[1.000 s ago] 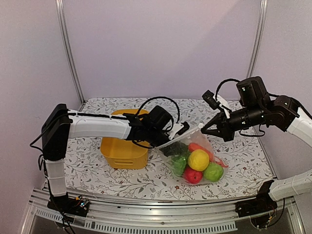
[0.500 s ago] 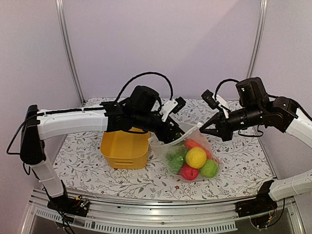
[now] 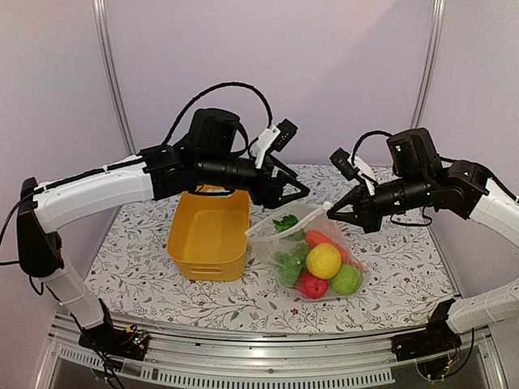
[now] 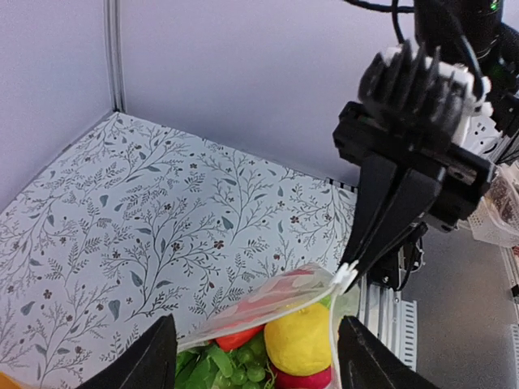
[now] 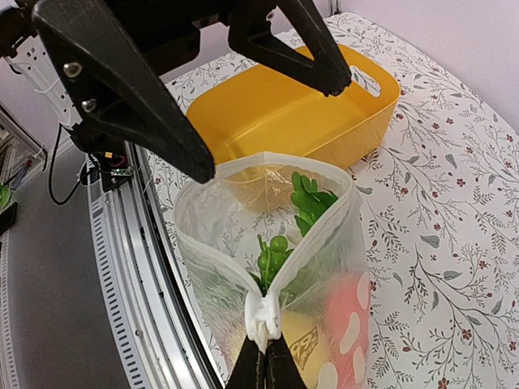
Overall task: Place the food in the zip-top bag and seal the zipper
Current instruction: Adjust the fake vegetable in the zipper food storage bag, then zip the zipper of the food storage bag.
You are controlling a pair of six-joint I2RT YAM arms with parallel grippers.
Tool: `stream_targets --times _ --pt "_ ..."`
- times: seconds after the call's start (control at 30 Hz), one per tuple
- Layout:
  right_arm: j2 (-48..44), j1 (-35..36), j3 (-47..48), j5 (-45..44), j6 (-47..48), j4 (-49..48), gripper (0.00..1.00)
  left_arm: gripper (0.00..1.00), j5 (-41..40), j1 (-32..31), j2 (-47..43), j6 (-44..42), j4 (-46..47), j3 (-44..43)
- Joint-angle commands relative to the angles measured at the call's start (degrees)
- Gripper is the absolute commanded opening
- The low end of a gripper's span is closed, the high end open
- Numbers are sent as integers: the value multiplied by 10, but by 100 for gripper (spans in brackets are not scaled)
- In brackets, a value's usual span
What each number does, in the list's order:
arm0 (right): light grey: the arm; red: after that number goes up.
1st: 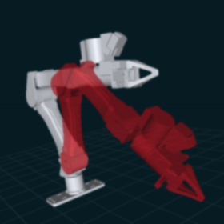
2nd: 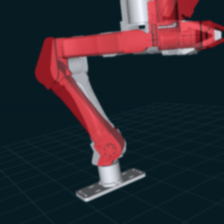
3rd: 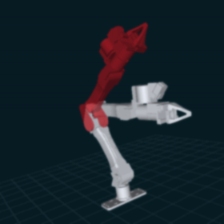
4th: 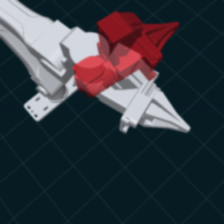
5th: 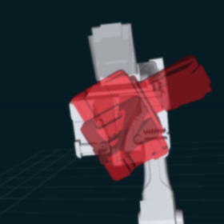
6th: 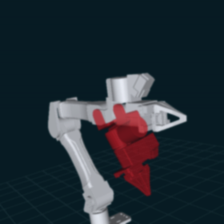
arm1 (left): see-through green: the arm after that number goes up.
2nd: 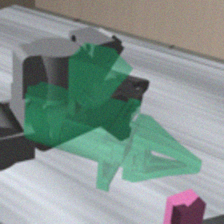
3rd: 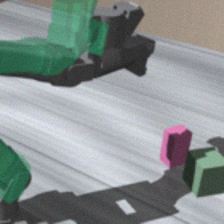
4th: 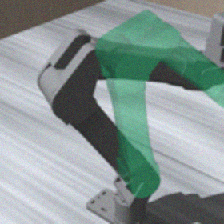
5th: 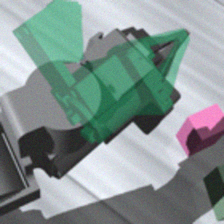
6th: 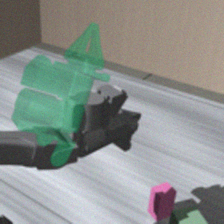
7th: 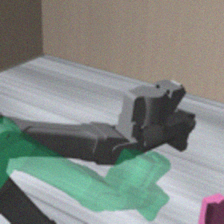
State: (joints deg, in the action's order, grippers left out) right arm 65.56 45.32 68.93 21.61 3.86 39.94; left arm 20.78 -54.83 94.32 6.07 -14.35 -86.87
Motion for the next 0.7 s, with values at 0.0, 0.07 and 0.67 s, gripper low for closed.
stream_targets --times 0.0,0.07,0.67 --pt "9 3 2 13 6 -30 0 69 52 -2 -1 -12 3 -27" --pt "11 3 5 16 9 -30 0 74 55 -6 3 -32 2 -30" --pt "19 4 40 40 24 0 0 53 185 -3 84 -105 -3 -71"
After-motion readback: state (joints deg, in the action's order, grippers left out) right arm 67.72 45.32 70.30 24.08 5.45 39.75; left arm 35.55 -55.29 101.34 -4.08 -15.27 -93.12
